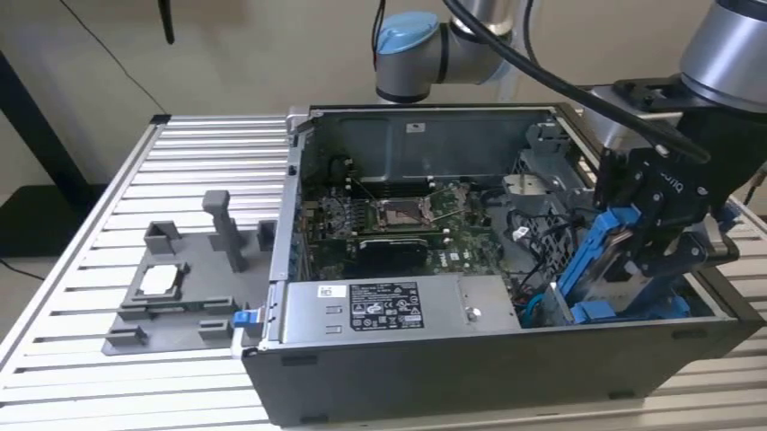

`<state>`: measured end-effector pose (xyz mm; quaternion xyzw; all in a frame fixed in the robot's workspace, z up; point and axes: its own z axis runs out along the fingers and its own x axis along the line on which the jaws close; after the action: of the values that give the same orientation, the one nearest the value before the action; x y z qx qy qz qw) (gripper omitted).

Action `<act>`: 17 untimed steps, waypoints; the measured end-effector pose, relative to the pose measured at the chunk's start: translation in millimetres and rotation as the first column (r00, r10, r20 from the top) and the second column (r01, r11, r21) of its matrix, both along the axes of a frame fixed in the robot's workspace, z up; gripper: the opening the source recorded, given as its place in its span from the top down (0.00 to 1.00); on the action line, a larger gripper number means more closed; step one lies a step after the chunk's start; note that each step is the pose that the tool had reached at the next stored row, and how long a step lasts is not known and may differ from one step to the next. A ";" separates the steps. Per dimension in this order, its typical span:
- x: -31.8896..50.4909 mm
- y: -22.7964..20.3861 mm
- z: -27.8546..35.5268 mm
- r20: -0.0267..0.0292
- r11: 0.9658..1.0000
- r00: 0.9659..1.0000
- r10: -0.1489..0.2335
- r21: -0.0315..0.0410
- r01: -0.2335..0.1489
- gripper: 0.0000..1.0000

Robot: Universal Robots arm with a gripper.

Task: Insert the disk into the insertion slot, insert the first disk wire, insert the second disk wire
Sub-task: 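Insert the disk into the insertion slot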

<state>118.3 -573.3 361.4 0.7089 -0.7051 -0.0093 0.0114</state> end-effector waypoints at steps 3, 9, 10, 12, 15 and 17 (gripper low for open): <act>-0.1 -0.1 -3.3 0.000 1.000 1.000 0.000 -0.001 0.000 0.66; 0.0 0.0 -0.3 0.000 1.000 1.000 0.000 -0.001 0.000 0.53; 0.0 0.0 4.0 0.000 1.000 1.000 0.000 -0.001 0.000 0.53; 0.0 0.0 13.0 0.000 1.000 1.000 0.000 -0.001 0.000 0.53; 0.0 0.0 24.0 0.001 1.000 1.000 0.000 0.000 0.000 0.53; 0.0 1.2 25.7 0.002 1.000 1.000 0.000 -0.005 0.000 0.53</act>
<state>118.4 -572.0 387.1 0.7089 -0.7051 -0.0070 0.0123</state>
